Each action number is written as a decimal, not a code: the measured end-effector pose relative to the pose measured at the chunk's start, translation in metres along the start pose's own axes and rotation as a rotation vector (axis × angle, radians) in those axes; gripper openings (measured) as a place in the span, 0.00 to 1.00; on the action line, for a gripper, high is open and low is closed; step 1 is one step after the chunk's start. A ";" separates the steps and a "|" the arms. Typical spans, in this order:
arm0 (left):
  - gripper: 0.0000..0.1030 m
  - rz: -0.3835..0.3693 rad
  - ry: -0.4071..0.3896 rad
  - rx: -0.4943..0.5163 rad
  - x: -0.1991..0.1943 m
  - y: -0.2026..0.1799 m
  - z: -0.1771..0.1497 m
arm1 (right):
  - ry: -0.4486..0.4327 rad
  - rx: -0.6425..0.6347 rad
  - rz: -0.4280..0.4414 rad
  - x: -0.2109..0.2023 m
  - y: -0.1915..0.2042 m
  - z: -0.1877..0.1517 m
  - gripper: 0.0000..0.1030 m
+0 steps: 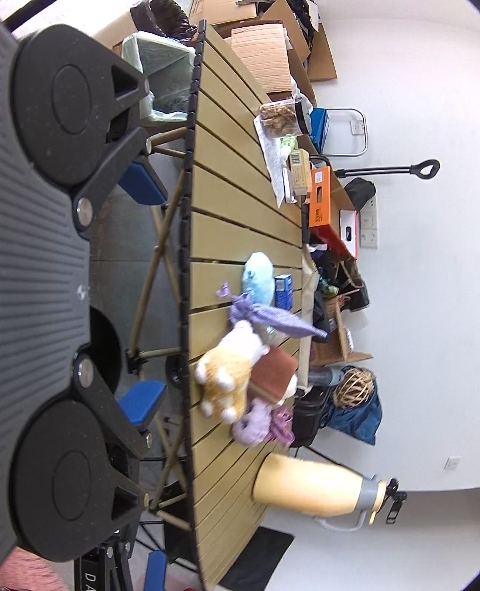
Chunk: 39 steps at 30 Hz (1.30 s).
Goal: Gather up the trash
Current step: 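Move both tools toward the plush toys on the table, then grasp the yellow-white plush with the right tool while the left tool grasps the purple bag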
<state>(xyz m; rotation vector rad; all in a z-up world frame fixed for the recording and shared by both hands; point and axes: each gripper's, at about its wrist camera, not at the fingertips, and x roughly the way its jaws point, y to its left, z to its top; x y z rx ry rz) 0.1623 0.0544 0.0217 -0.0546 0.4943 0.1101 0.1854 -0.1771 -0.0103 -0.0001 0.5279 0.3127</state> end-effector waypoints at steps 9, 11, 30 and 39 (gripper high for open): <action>1.00 0.045 -0.048 -0.065 0.042 0.017 0.028 | -0.072 0.023 0.045 0.051 0.003 0.031 1.00; 1.00 0.065 -0.057 -0.079 0.051 0.021 0.034 | -0.079 0.030 0.058 0.066 0.005 0.038 1.00; 1.00 0.115 0.000 -0.118 0.129 0.048 0.044 | -0.098 0.025 0.079 0.170 0.023 0.063 1.00; 1.00 0.119 0.031 -0.126 0.138 0.053 0.044 | -0.055 0.072 0.127 0.190 0.025 0.060 1.00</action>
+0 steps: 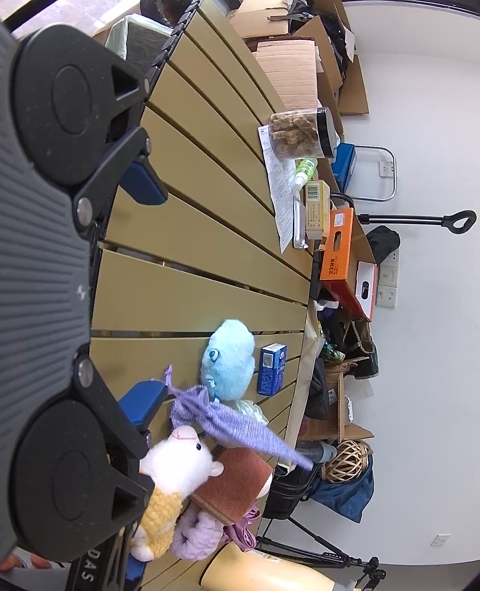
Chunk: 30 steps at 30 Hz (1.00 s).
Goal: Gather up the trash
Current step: 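Grasp the yellow-white plush with the right tool while the left tool grasps the purple bag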
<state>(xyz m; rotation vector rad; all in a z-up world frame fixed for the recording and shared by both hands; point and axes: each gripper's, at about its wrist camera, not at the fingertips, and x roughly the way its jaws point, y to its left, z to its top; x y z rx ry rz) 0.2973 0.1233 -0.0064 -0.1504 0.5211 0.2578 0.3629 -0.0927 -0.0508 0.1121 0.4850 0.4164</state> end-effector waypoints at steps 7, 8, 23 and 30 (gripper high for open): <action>1.00 -0.001 0.002 0.008 -0.002 -0.005 0.000 | 0.021 0.062 0.014 0.015 -0.003 0.001 1.00; 1.00 0.000 0.001 0.008 -0.002 -0.005 0.000 | 0.012 0.066 0.011 0.015 -0.002 0.001 1.00; 1.00 -0.013 -0.015 0.011 -0.005 -0.025 0.011 | -0.101 0.004 0.012 -0.021 -0.001 0.004 0.91; 1.00 -0.037 -0.035 0.056 0.002 -0.054 0.017 | -0.179 0.034 -0.048 -0.051 -0.035 0.007 0.91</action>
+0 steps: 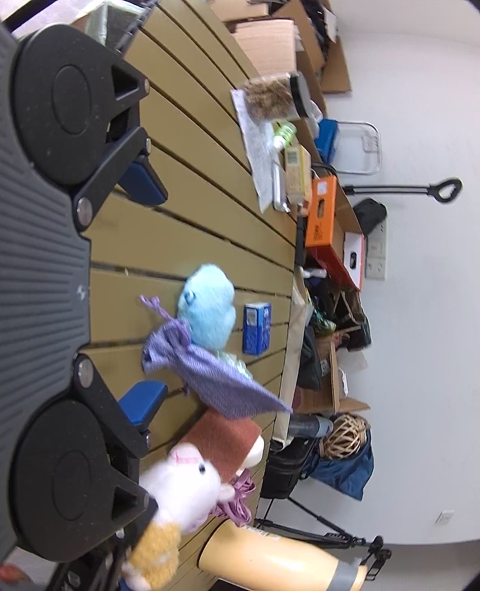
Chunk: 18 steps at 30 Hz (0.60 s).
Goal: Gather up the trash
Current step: 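Grasp the yellow-white plush with the right tool while the left tool grasps the purple bag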
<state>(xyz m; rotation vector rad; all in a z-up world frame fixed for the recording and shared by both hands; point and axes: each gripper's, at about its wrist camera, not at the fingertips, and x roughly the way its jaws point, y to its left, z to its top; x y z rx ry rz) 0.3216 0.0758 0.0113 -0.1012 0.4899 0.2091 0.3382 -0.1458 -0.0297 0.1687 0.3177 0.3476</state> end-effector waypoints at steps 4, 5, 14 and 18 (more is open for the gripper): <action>1.00 0.008 -0.012 0.046 0.011 -0.020 0.005 | -0.044 0.035 -0.061 -0.014 -0.028 0.005 0.91; 1.00 0.004 -0.013 0.054 0.015 -0.025 0.006 | -0.052 0.045 -0.077 -0.017 -0.035 0.005 0.91; 1.00 0.023 -0.012 0.124 0.055 -0.054 0.018 | -0.061 0.094 -0.188 -0.025 -0.080 0.003 0.91; 0.92 0.024 0.002 0.139 0.070 -0.064 0.020 | -0.056 0.099 -0.216 -0.025 -0.089 0.000 0.91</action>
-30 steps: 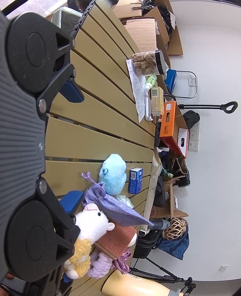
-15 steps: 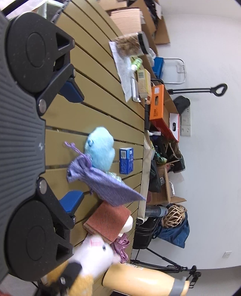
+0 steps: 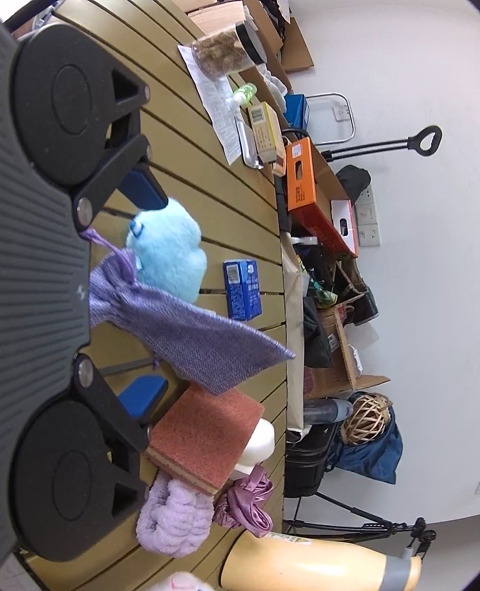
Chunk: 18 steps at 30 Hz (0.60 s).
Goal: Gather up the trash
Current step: 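Grasp the yellow-white plush with the right tool while the left tool grasps the purple bag, then lift both held items off the table and carry them toward the black bin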
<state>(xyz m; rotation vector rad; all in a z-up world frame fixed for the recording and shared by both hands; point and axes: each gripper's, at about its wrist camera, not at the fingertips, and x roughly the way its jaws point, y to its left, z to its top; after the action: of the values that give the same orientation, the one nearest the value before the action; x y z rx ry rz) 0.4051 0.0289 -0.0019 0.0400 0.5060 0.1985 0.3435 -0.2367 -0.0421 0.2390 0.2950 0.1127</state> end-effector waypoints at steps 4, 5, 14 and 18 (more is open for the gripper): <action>0.75 -0.004 0.005 0.008 0.011 -0.006 -0.001 | -0.003 0.000 -0.013 0.000 -0.006 -0.001 0.91; 0.70 -0.002 0.010 0.012 0.013 -0.007 -0.001 | -0.002 0.000 -0.014 0.000 -0.006 -0.001 0.91; 0.14 -0.014 0.023 0.017 0.019 -0.008 -0.002 | 0.004 0.015 -0.014 -0.006 -0.011 -0.003 0.91; 0.13 -0.014 0.006 0.022 0.013 -0.007 -0.002 | 0.001 0.014 -0.011 -0.005 -0.009 -0.002 0.91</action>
<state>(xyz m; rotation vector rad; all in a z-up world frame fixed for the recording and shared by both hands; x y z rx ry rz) 0.4166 0.0243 -0.0105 0.0578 0.5144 0.1792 0.3389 -0.2455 -0.0445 0.2512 0.2982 0.1004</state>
